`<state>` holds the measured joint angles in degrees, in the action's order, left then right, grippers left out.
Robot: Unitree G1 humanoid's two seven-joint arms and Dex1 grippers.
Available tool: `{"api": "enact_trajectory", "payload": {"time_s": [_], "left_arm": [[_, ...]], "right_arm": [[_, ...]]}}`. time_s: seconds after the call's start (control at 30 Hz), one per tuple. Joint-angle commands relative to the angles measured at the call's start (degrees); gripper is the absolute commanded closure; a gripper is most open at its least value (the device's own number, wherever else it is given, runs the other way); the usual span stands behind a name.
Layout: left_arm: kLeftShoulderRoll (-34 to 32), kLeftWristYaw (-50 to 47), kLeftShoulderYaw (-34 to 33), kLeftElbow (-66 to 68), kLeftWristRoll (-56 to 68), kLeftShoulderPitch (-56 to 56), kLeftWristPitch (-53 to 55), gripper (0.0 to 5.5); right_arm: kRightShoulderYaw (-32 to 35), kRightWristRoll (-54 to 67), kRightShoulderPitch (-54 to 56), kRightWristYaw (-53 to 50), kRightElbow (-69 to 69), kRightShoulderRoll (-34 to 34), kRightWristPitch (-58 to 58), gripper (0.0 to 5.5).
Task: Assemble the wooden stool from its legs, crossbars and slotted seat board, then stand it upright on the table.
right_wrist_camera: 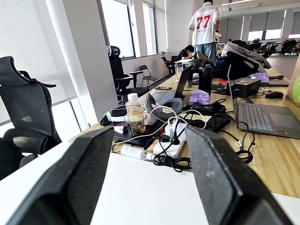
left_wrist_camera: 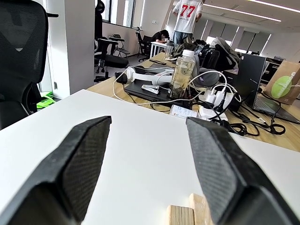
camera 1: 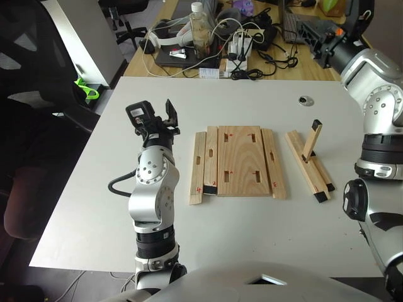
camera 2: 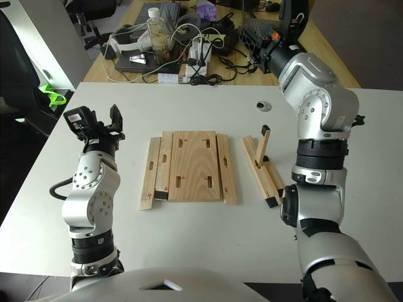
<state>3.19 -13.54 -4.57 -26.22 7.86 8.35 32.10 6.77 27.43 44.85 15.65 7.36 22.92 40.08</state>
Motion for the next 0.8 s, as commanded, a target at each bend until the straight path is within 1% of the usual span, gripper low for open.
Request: {"api": "enact_trajectory", "payload": {"time_s": [0.03,0.13,0.2,0.4,0.5,0.53,0.67,0.8], "left_arm": [[1.1,-0.2,0.0,0.6,-0.4,0.2,-0.2,2.54],[0.8,-0.2,-1.0,-0.1,-0.1,-0.7,-0.3,2.54],[0.9,-0.2,-0.9,-0.1,-0.3,-1.1,-0.4,2.54],[1.1,-0.2,-0.4,0.2,-0.5,0.2,-0.2,2.54],[1.1,-0.2,-0.5,-0.2,-0.5,-0.1,-0.1,2.54],[1.1,-0.2,-0.6,-0.3,-0.5,-0.2,-0.1,2.54],[1.2,-0.3,-0.7,-0.8,-0.7,-0.7,0.1,2.54],[1.7,-0.9,-1.0,-1.6,-0.8,-1.7,-0.1,2.54]], "right_arm": [[-5.5,-6.7,-16.9,1.2,-1.1,2.8,0.5,2.7],[-3.2,-7.2,-30.4,2.3,-7.9,6.5,4.7,2.7],[-1.3,-5.5,-32.5,2.2,-10.4,5.7,5.8,2.7],[3.2,-1.4,-20.4,0.5,-10.5,-0.8,4.3,2.7],[8.0,1.5,-11.9,-0.5,-8.0,-1.4,3.9,2.7],[8.5,1.8,-10.0,-0.3,-7.5,-0.9,4.0,2.7],[5.7,0.0,-7.2,2.2,-8.1,3.5,7.0,2.7],[-2.7,-1.8,-12.2,6.4,-13.0,11.8,18.9,2.7]]}}
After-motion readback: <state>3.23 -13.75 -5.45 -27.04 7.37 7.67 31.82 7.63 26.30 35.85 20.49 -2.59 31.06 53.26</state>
